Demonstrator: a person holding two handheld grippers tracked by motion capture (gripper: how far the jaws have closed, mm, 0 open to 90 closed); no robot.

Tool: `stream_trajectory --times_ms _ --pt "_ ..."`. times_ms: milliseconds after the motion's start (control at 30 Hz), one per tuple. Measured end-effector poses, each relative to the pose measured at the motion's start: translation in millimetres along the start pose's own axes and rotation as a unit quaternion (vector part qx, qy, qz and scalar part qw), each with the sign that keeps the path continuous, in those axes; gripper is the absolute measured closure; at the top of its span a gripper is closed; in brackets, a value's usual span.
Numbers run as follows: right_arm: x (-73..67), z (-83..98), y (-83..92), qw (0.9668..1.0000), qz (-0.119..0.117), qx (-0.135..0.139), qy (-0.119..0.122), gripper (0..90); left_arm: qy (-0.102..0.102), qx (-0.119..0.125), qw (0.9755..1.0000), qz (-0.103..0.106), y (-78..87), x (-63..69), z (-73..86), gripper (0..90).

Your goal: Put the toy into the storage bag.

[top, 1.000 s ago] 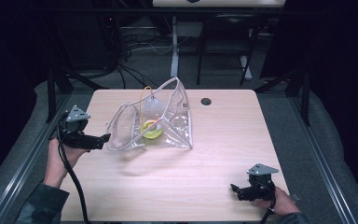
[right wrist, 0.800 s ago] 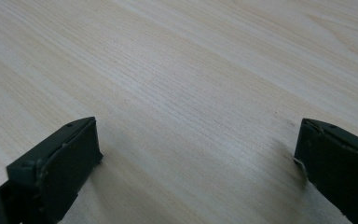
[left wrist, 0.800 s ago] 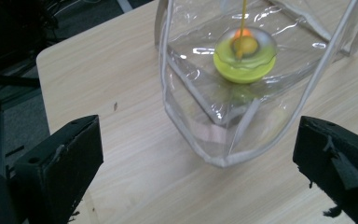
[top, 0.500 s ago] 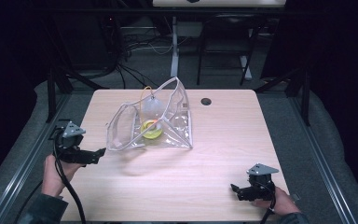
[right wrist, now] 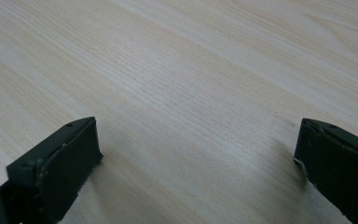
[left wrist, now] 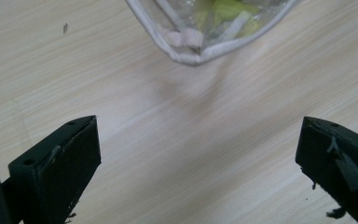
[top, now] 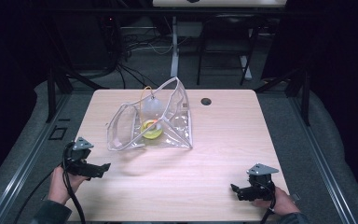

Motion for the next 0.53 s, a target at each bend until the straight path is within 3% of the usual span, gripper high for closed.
stream_trajectory --times_ms 67,533 --pt "0.0 0.0 0.0 1.0 0.0 0.0 0.0 0.0 0.002 -0.004 1.0 -0.003 -3.5 -1.6 3.9 0.0" --pt "-0.2 -0.1 -0.3 1.0 0.0 0.002 -0.002 0.0 0.01 -0.047 0.9985 0.025 -26.8 -5.9 28.0 0.0"
Point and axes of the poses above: each handheld gripper's, and its own axes: y roughly backward along the jaws, z roughly out of its underside, x roughly to its right, the point moved 6 cm from there along -y, roughly forward along the jaws, and after that the axes turned 1 degree about y, right-handed, at the moved point
